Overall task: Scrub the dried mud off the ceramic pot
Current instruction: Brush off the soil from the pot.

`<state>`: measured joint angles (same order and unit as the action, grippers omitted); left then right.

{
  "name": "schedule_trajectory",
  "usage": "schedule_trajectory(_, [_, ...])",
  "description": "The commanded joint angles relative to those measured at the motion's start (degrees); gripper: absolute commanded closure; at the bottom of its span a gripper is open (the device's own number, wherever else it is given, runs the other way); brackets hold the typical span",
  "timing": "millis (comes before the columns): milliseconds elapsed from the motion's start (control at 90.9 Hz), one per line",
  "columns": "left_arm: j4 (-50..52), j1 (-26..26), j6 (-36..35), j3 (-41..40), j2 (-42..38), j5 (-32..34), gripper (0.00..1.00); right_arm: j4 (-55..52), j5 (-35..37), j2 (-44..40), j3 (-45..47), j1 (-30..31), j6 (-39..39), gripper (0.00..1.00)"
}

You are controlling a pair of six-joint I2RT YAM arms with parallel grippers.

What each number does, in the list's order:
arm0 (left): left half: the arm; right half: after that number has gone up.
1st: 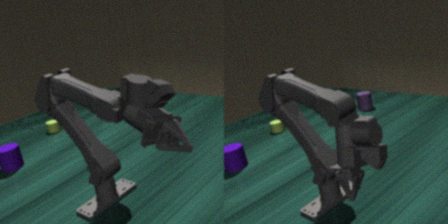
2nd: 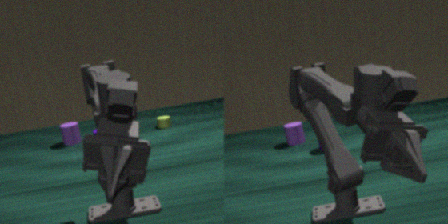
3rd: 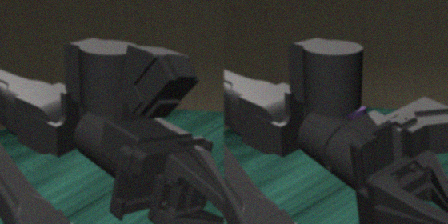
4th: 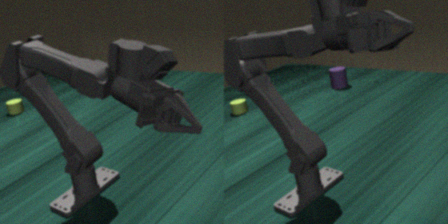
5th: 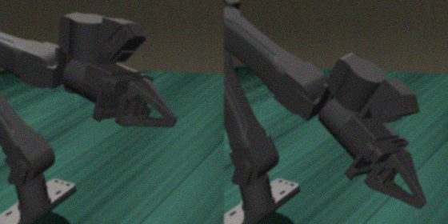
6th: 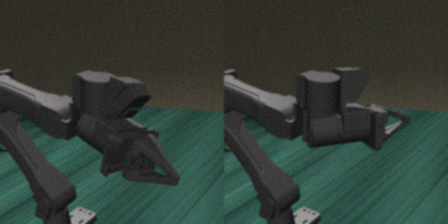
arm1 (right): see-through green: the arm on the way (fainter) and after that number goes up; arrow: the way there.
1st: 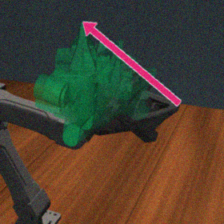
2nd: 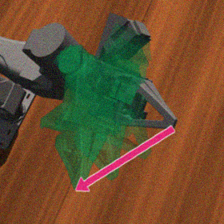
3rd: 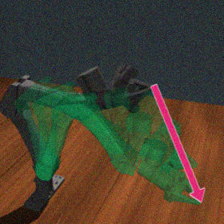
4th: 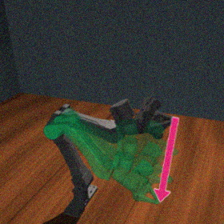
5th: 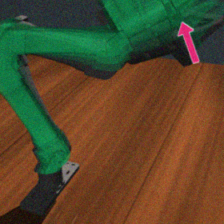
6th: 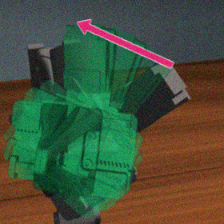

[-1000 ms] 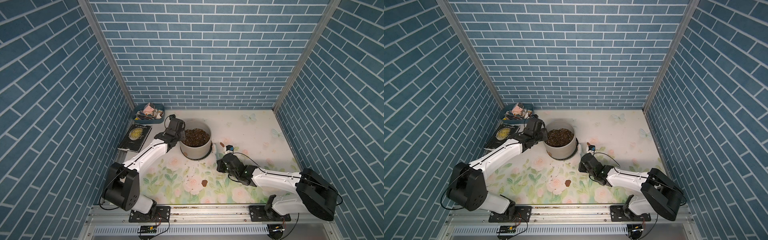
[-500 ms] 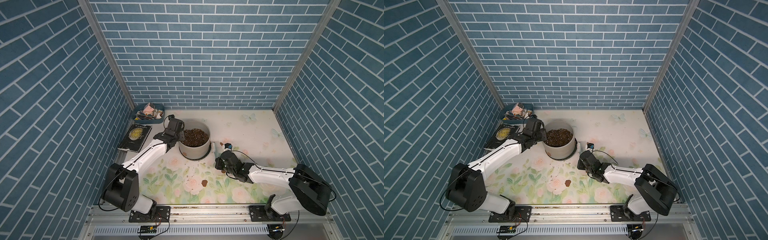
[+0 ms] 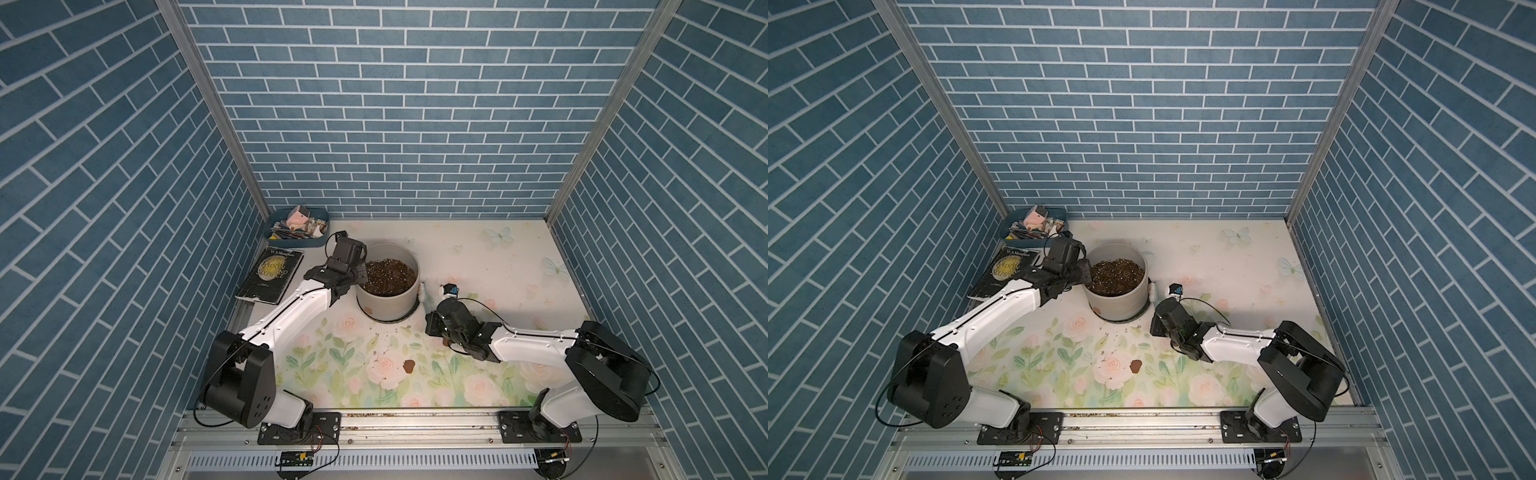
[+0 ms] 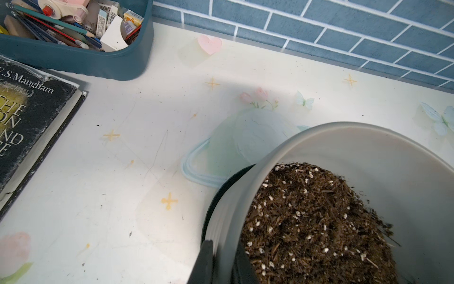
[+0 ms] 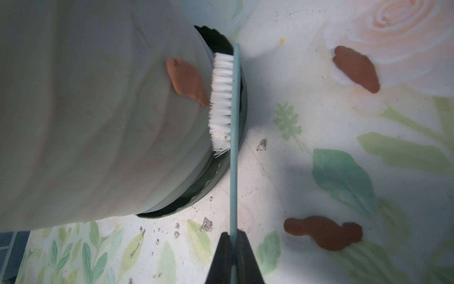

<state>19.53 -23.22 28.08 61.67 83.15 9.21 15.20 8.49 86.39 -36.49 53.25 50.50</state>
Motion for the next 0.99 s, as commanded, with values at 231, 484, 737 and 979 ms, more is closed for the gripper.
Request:
schedule_trajectory(231, [-1.3,0.1,1.6,-1.9,-2.5,-3.2,1.0,10.4,-4.8,-3.4,0.6,1.3,-1.9,1.0])
schedule_trajectory(484, [-1.8,0.1,1.6,-2.8,-2.5,-2.7,1.0,11.2,-4.7,-7.3,2.5,1.4,-0.9,1.0])
schedule_trajectory(737, [-1.9,0.2,1.4,-3.2,-2.7,-2.0,1.0,10.2,-3.6,-8.7,4.4,1.2,0.0,1.0])
schedule_trajectory(979, [-1.8,0.1,1.4,-3.0,-1.9,-1.5,1.0,9.9,-3.0,-12.6,8.6,1.3,1.2,1.0])
